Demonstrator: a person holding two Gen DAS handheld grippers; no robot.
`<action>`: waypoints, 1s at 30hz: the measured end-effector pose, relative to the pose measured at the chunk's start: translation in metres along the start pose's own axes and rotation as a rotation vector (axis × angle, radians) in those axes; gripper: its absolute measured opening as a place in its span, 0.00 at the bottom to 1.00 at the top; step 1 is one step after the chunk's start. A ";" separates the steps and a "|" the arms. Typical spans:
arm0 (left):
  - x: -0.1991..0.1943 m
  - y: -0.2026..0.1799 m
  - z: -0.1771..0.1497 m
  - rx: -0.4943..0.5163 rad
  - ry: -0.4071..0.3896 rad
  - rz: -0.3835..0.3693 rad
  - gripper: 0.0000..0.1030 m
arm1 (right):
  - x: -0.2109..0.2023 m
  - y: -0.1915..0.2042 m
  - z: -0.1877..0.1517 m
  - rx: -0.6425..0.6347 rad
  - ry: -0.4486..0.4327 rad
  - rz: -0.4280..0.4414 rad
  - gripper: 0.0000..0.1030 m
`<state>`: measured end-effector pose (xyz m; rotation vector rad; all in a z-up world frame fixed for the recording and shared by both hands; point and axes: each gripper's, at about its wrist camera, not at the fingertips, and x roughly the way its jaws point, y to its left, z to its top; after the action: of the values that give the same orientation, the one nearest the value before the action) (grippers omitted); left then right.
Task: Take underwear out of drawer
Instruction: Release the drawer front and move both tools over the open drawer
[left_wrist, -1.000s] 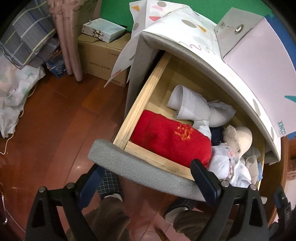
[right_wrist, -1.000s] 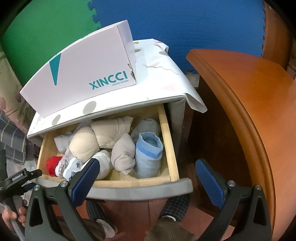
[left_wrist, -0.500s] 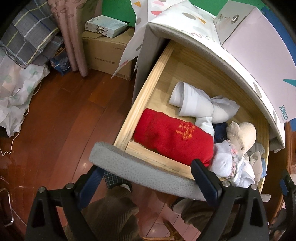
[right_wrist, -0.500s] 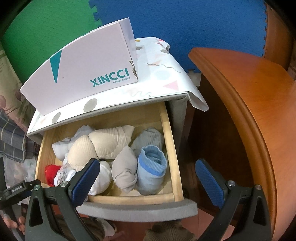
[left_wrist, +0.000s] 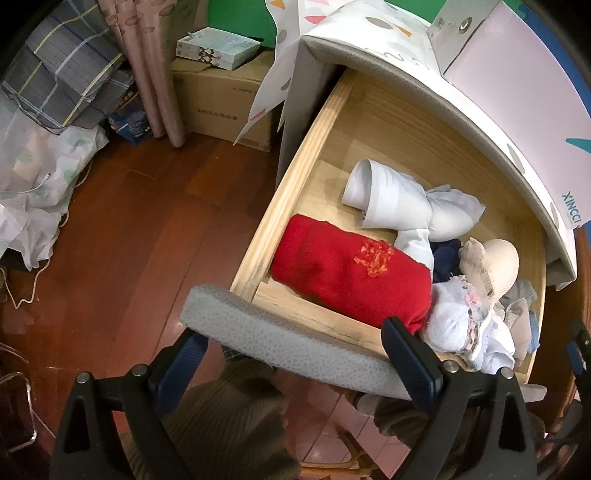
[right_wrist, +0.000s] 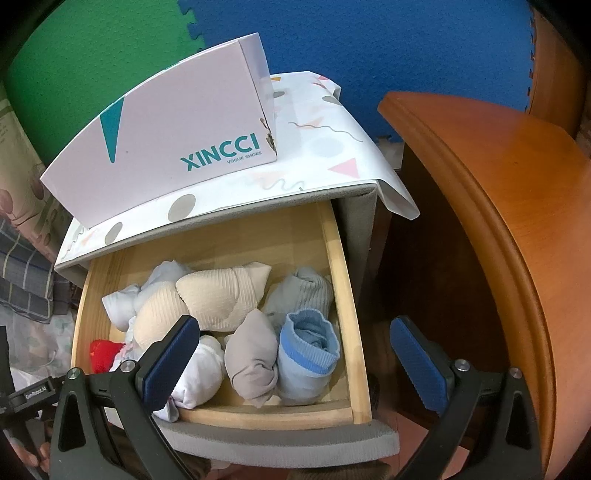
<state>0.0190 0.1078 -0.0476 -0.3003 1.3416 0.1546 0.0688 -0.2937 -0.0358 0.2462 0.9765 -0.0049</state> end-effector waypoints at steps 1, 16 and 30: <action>0.000 -0.002 -0.001 0.001 0.000 0.005 0.96 | 0.000 0.000 0.000 0.000 0.002 0.000 1.00; -0.002 -0.007 -0.003 -0.018 -0.009 0.016 0.95 | 0.007 0.004 0.001 -0.017 0.039 0.005 1.00; -0.011 -0.008 -0.008 -0.013 -0.034 0.024 0.94 | 0.013 0.012 -0.001 -0.061 0.072 0.004 1.00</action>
<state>0.0117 0.0985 -0.0374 -0.2911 1.3112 0.1878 0.0770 -0.2804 -0.0447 0.1931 1.0459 0.0373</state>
